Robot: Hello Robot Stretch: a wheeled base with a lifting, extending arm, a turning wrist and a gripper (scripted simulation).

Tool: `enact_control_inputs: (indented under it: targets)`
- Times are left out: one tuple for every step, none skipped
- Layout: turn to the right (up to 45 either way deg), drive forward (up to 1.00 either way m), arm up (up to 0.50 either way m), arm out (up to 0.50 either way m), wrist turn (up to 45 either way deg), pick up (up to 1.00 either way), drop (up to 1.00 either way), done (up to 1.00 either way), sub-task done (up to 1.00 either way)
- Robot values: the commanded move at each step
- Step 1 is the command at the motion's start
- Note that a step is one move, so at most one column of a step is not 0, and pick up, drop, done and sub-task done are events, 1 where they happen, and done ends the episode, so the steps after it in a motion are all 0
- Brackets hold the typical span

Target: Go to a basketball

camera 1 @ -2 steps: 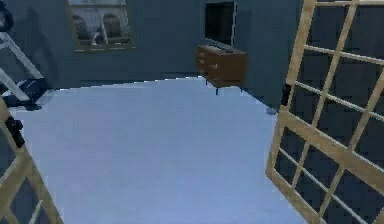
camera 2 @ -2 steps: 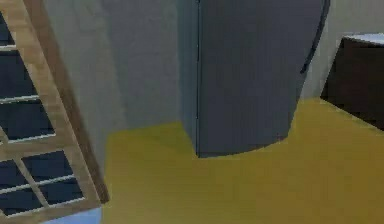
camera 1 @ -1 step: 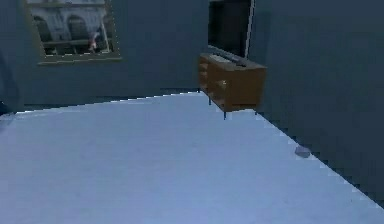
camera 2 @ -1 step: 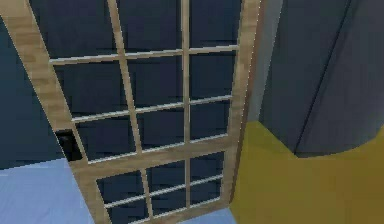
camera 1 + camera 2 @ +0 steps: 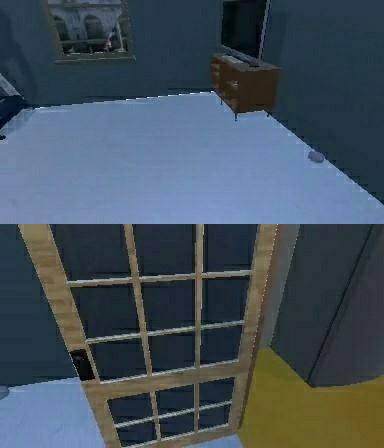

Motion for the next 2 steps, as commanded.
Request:
enact_control_inputs:
  targets:
    - [0.0, 0.6, 0.0, 0.0, 0.0, 0.0, 0.0, 0.0, 0.0]
    - [36.0, 0.0, 0.0, 0.0, 0.0, 0.0, 0.0, 0.0, 0.0]
